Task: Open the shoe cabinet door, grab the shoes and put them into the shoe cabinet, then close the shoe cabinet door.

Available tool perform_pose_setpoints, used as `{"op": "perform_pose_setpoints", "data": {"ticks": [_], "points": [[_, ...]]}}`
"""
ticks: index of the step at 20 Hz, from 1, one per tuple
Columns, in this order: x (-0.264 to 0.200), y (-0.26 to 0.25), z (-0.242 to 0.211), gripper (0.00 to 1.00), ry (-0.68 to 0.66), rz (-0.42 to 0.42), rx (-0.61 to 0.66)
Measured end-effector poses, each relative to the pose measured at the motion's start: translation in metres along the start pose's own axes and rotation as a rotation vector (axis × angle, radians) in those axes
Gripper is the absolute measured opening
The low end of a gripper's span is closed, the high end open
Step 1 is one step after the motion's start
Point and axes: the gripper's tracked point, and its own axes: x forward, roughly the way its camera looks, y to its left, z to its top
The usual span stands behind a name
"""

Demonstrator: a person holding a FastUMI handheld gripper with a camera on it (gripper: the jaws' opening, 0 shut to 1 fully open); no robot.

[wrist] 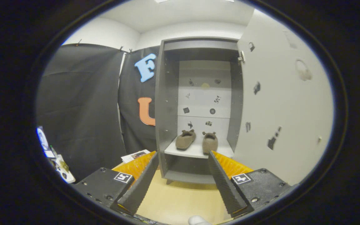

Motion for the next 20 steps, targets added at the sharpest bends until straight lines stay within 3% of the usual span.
{"op": "perform_pose_setpoints", "data": {"ticks": [6,11,15,20], "points": [[-0.098,-0.059,-0.005,1.0,-0.002,-0.098,0.026],[-0.146,-0.142,0.003,1.0,-0.029,-0.224,0.039],[-0.155,-0.203,0.002,1.0,-0.029,-0.23,0.072],[-0.116,-0.247,-0.001,1.0,-0.026,-0.166,0.096]]}}
